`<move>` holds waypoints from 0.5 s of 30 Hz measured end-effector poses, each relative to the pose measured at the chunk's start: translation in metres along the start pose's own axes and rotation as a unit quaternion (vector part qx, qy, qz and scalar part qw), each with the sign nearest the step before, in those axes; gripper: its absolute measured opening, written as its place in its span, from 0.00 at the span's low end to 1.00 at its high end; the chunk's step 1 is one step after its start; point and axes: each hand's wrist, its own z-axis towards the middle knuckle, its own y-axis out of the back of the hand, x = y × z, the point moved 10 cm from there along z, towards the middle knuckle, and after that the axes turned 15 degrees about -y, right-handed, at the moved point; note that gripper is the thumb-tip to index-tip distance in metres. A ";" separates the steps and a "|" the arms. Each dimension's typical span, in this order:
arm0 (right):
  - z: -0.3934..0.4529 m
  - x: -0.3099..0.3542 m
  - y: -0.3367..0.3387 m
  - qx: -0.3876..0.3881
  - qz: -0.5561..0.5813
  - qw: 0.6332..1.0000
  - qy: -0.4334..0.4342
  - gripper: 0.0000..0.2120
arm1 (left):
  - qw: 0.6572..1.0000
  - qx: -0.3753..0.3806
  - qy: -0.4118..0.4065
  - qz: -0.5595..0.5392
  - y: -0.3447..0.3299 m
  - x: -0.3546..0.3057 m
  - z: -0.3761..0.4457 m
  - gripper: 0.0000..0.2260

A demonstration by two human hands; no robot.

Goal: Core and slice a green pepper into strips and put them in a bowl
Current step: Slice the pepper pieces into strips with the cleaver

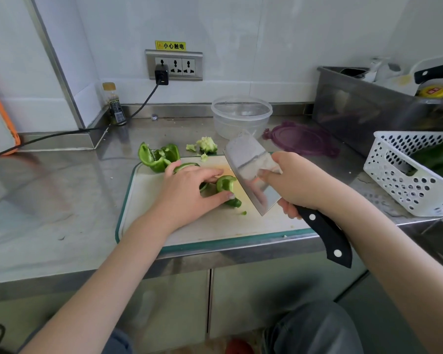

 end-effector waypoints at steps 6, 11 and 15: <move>-0.001 0.007 -0.008 0.009 -0.003 1.000 0.001 0.13 | 0.999 -0.006 0.005 -0.034 0.002 0.000 0.000 0.32; 0.000 0.012 -0.013 -0.013 -0.022 1.000 0.011 0.06 | 0.999 -0.011 0.014 -0.047 0.003 0.002 0.001 0.33; 0.002 0.017 -0.016 -0.030 -0.046 0.998 0.015 0.09 | 0.999 -0.006 0.017 -0.050 0.001 0.004 0.002 0.33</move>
